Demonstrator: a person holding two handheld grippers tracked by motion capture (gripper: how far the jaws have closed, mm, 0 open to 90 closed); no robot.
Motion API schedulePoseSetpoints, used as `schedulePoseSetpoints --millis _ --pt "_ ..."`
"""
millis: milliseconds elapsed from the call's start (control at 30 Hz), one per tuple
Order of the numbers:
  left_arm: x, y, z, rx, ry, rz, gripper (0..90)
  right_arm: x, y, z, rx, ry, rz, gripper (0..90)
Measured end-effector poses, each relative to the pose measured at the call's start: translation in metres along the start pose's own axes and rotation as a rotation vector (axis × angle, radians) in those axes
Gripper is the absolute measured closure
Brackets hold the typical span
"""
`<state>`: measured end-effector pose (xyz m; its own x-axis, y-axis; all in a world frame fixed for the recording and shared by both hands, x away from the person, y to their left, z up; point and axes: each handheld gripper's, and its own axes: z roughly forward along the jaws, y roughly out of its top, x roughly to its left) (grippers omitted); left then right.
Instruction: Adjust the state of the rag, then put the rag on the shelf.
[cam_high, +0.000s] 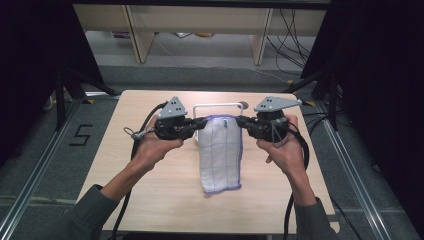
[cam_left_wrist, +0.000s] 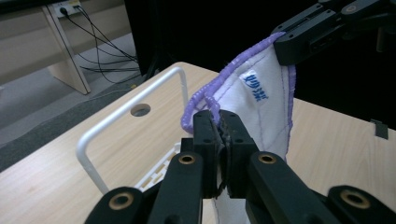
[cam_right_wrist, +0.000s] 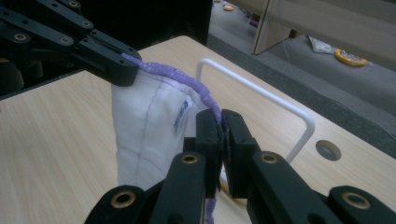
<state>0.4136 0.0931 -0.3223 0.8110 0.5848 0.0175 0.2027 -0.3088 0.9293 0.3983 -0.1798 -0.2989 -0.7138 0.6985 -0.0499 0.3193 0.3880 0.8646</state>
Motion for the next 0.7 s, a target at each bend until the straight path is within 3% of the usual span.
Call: schedulePoseSetpoints --millis 133,367,433,700 --pt "0.008 0.007 0.001 -0.002 0.014 -0.009 85.7 -0.008 0.006 0.003 -0.013 -0.008 0.009 86.5" --pt "0.019 0.015 0.006 0.001 0.031 -0.042 85.7 -0.019 0.012 0.015 0.010 -0.010 0.027 86.5" --pt "0.020 0.017 0.005 0.002 0.026 -0.042 85.6 -0.019 0.014 0.017 0.004 -0.009 0.060 86.4" --pt "0.025 0.029 0.002 -0.015 0.028 -0.055 85.6 -0.027 0.030 0.015 -0.014 -0.018 0.029 86.4"
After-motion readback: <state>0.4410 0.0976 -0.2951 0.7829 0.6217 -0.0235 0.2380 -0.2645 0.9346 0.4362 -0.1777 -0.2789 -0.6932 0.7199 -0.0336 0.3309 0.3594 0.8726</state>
